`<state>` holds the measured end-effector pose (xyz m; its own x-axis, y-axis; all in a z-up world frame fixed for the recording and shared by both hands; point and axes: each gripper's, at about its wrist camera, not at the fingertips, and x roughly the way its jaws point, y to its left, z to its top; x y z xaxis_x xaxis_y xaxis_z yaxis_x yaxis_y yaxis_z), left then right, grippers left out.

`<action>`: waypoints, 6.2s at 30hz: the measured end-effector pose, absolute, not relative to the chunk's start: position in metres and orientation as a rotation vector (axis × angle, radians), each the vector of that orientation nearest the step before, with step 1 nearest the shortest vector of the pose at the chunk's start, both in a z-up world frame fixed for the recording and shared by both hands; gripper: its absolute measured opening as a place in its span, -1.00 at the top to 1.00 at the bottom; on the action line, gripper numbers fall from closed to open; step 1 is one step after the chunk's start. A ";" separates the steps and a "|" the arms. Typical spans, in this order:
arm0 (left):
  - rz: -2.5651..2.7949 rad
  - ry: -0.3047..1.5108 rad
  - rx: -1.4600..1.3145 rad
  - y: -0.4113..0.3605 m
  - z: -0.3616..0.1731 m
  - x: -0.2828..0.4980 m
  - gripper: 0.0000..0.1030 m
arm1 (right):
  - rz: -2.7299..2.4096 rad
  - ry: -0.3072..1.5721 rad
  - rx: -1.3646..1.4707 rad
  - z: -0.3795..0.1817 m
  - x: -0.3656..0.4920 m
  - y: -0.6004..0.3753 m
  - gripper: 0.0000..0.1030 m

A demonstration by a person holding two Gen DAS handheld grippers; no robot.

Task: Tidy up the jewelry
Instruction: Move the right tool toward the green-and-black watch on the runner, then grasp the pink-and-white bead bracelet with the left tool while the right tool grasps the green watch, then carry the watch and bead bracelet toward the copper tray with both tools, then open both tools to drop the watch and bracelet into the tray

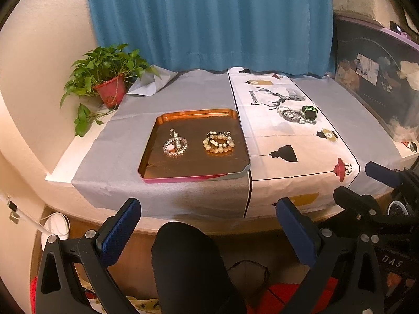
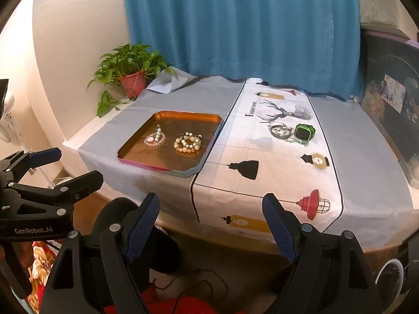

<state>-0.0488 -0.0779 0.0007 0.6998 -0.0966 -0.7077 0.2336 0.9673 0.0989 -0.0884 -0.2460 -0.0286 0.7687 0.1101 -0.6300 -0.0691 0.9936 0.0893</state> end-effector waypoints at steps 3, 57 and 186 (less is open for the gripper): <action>-0.193 0.793 0.193 -0.082 -0.004 -0.043 -0.99 | 0.082 0.694 0.069 -0.032 -0.084 -0.253 -0.57; -0.528 0.926 0.352 -0.326 -0.064 0.206 -0.99 | -0.391 0.862 0.244 -0.163 0.211 -0.592 -0.68; -0.325 0.878 -0.016 -0.027 -0.037 0.187 0.92 | 0.284 0.835 -0.090 -0.073 0.138 -0.175 0.18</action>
